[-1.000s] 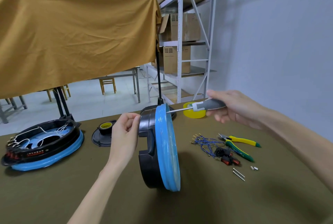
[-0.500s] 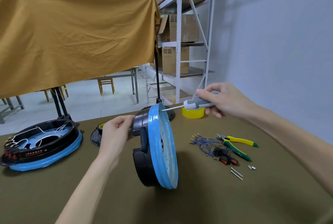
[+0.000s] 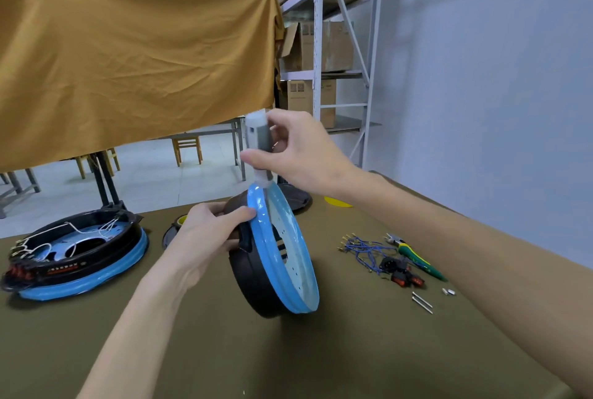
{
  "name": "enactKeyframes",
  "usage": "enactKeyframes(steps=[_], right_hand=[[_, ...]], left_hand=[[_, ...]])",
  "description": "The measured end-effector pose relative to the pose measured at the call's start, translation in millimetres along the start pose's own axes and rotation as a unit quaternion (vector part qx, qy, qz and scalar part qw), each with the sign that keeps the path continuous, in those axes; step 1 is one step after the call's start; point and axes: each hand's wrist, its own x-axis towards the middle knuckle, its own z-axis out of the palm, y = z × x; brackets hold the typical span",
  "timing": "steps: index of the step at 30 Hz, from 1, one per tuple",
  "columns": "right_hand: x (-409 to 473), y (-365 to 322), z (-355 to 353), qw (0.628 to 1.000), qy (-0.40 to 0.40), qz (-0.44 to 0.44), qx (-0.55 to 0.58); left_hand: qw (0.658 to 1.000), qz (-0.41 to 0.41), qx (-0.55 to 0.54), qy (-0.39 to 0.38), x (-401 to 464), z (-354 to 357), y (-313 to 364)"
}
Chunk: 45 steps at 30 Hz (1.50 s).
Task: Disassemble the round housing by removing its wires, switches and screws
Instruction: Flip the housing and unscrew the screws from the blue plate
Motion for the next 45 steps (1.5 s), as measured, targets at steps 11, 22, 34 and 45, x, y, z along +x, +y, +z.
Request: enactKeyframes(steps=[11, 22, 34, 45], right_hand=[[-17.9, 46.4, 21.5, 0.984, -0.040, 0.176, 0.004], [-66.0, 114.0, 24.8, 0.883, -0.244, 0.360, -0.179], [-146.2, 168.5, -33.6, 0.851, -0.073, 0.469, -0.225], [-155.0, 175.0, -16.7, 0.858, -0.061, 0.379, -0.342]], left_hand=[[0.970, -0.052, -0.237, -0.023, 22.7, -40.6, -53.1], [0.918, -0.223, -0.309, -0.111, 14.1, 4.2, -116.4], [0.929, -0.216, -0.265, -0.141, 17.6, -0.7, -132.2], [0.929, -0.200, -0.261, -0.168, 16.3, -1.0, -138.3]])
